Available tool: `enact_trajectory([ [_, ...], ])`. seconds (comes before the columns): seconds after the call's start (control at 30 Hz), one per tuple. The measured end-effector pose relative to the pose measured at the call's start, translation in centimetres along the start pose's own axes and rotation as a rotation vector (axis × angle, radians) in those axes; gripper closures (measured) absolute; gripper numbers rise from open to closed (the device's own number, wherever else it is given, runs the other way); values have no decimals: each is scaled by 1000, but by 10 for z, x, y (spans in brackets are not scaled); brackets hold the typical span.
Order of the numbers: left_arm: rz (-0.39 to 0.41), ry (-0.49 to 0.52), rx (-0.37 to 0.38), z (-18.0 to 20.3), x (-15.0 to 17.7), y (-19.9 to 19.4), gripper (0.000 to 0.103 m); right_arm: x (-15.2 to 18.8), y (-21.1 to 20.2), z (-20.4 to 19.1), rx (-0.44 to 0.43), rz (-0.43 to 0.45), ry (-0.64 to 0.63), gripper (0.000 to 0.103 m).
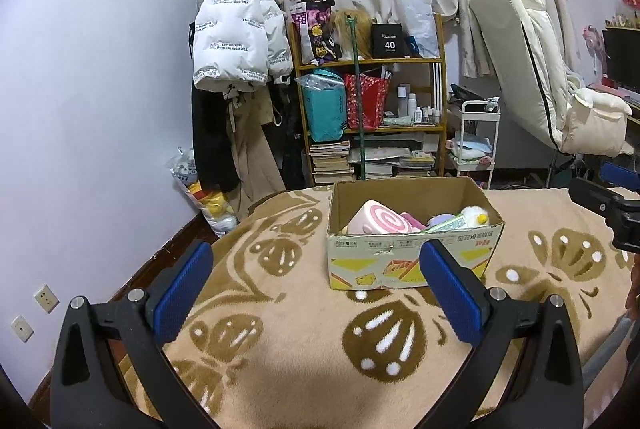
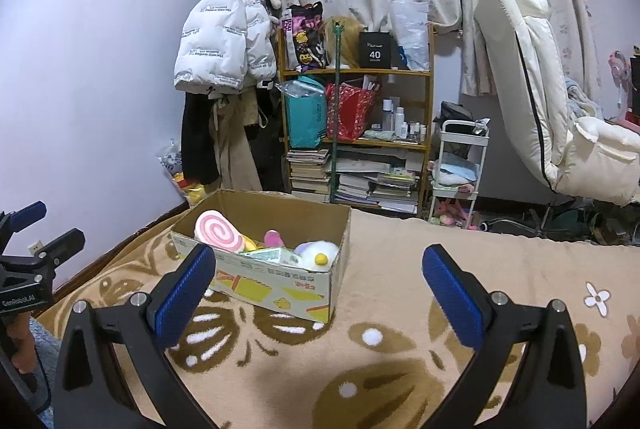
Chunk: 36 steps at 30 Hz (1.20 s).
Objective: Organize soft objects
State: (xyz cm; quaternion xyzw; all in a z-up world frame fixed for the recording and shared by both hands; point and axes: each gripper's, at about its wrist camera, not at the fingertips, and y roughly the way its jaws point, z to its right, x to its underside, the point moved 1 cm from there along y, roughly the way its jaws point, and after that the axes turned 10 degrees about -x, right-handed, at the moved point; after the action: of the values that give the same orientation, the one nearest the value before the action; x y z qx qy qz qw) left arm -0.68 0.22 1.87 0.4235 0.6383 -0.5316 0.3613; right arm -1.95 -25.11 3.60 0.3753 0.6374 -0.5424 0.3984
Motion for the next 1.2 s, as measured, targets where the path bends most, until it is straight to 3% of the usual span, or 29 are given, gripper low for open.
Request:
enact_trajectory([
  [0.2, -19, -22, 8, -1, 5, 13, 1, 4, 4, 5, 13, -5, 5, 0],
  [0.57, -37, 25, 20, 13, 9, 30, 1, 9, 21, 12, 20, -39, 19, 0],
  [1.2, -18, 14, -5, 13, 11, 25, 1, 9, 22, 17, 18, -41, 24, 0],
])
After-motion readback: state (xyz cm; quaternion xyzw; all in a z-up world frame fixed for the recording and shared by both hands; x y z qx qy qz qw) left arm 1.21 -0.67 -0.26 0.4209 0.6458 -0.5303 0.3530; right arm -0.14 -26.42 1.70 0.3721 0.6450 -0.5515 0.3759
